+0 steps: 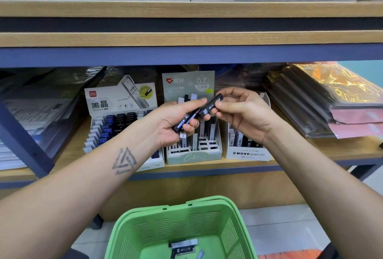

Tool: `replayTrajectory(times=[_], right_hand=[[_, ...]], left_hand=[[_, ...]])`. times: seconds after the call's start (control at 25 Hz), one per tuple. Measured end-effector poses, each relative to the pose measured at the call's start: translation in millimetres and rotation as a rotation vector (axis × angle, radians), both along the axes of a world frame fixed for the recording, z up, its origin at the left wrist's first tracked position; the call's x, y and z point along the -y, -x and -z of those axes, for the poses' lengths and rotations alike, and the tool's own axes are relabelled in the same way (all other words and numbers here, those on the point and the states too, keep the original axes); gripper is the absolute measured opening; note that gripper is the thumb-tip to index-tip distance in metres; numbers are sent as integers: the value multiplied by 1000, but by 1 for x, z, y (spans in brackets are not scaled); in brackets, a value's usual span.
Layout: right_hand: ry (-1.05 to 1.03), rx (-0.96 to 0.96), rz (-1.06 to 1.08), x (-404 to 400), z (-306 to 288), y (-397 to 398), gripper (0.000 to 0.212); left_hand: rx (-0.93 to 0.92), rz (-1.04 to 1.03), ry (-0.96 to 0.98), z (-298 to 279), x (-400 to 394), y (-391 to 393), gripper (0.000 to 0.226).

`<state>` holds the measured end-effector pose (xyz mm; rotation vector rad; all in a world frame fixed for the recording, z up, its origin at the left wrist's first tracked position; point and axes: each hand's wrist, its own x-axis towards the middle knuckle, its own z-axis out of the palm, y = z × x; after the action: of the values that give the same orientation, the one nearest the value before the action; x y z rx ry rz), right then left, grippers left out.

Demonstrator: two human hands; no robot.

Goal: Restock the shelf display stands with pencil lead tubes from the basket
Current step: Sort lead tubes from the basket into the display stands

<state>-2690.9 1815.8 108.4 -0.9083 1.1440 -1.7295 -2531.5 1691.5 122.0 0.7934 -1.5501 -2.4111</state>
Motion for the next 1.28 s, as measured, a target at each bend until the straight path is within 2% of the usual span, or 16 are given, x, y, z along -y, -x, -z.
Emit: replayTrajectory(times=[0.04, 0.12, 0.24, 0.4, 0.56, 0.76, 0.88, 0.96, 1.16, 1.28], right_hand=[[9, 8, 3, -1, 1, 2, 29], [23, 30, -11, -5, 2, 4, 33], [38, 72, -51, -10, 3, 7, 42], [9, 56, -33, -13, 5, 5, 31], [-25, -1, 8, -18, 4, 8, 9], [-101, -57, -45, -27, 1, 17, 20], [-120, -239, 52, -30, 4, 21, 21], [-104, -282, 143, -32, 2, 25, 20], [-4, -79, 256, -51, -8, 59, 27], [-67, -286, 287, -60, -9, 71, 13]], left_hand=[[-9, 7, 2, 0, 0, 0, 22], [-24, -21, 42, -1, -2, 0, 34], [-35, -179, 191, 1, -6, 4, 38], [-71, -258, 286, 4, -12, 11, 39], [-78, -233, 234, 5, -19, 17, 34], [-89, -220, 199, 1, -18, 19, 15], [-93, -238, 221, 0, -22, 24, 19], [-96, -257, 251, 0, -26, 28, 18], [-71, -239, 271, -1, -33, 35, 25], [-62, -231, 270, 2, -36, 38, 26]])
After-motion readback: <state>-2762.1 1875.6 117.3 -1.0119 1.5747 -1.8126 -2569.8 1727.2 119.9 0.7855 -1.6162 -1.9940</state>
